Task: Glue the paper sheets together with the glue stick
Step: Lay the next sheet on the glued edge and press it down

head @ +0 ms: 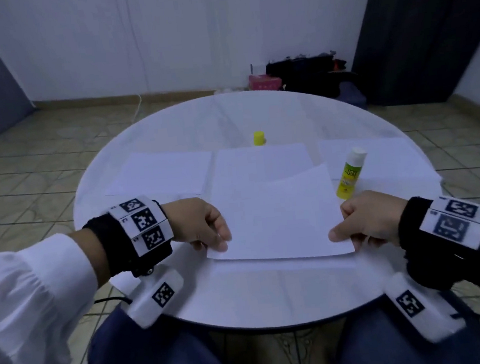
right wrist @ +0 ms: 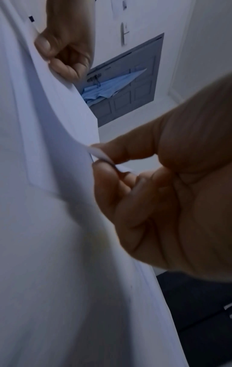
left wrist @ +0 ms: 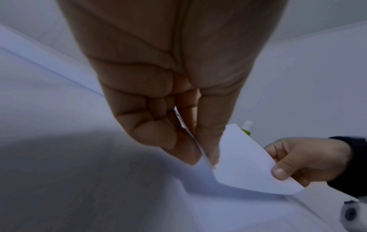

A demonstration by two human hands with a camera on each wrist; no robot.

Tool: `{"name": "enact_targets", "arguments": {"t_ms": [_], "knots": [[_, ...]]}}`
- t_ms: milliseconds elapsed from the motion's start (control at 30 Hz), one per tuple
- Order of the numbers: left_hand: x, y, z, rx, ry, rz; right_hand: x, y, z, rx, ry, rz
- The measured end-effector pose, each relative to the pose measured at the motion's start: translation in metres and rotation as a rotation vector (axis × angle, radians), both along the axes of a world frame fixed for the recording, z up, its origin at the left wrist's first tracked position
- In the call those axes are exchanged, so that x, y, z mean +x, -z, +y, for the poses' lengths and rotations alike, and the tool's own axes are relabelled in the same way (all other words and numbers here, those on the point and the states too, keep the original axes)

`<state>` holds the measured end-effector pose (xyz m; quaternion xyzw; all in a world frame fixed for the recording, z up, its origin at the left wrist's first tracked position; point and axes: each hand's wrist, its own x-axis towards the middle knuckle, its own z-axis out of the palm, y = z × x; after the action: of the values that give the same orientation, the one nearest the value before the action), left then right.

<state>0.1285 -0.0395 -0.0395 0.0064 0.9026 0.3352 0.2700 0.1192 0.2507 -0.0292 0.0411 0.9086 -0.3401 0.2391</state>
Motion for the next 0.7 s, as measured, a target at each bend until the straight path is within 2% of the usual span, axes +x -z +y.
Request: {"name": "enact_targets", "arguments": {"t_ms": [233, 700], "knots": [[0.000, 0.010, 0.005, -0.045, 0.023, 0.010, 0.001, 0.007, -0.001, 0.079, -0.045, -0.068], [0.005, 0.009, 0.001, -0.078, 0.033, 0.041, -0.006, 0.016, 0.003, 0.097, -0.078, -0.036]]}}
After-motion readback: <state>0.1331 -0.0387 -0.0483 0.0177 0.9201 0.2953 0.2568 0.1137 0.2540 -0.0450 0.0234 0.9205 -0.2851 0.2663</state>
